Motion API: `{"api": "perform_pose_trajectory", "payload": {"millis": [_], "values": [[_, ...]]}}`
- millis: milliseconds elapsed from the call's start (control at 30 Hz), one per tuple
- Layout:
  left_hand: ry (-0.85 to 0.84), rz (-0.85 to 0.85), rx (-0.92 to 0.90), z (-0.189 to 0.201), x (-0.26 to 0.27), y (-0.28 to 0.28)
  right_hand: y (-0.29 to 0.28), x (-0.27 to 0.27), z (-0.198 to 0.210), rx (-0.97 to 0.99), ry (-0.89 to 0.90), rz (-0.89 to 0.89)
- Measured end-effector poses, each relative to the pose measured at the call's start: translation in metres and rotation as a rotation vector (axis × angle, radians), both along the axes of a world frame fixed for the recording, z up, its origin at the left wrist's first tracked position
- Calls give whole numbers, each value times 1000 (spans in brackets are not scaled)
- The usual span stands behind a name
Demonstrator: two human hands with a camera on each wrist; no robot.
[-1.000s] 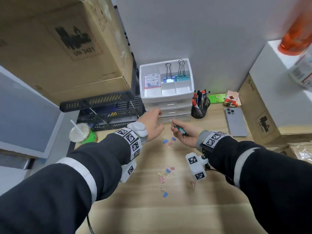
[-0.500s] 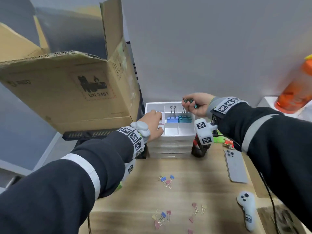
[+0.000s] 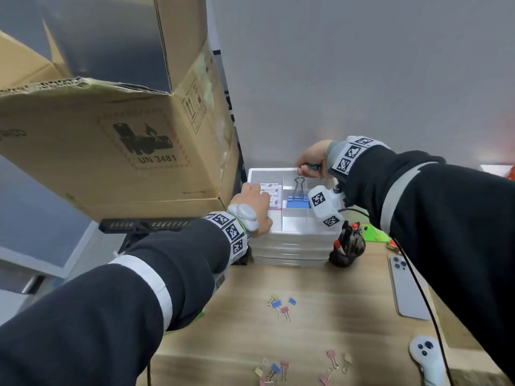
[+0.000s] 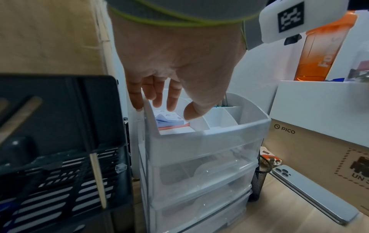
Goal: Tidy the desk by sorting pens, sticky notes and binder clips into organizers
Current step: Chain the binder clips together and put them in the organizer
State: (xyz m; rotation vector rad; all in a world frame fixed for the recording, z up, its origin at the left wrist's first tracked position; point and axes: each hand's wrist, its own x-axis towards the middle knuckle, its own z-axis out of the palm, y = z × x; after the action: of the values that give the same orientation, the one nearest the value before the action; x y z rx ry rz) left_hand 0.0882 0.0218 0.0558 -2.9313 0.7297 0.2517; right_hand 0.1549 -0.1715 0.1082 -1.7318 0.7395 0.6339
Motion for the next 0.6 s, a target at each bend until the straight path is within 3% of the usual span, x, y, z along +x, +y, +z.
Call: {"api": "perform_pose_trajectory", "payload": {"millis": [333, 433, 600], "values": [[15, 21, -68, -8, 5, 1, 10, 5, -13, -158, -55, 165], [18, 20, -62, -9, 5, 1, 3, 5, -16, -120, -170, 172], [35, 25, -65, -8, 6, 2, 8, 8, -21, -124, -150, 157]]}}
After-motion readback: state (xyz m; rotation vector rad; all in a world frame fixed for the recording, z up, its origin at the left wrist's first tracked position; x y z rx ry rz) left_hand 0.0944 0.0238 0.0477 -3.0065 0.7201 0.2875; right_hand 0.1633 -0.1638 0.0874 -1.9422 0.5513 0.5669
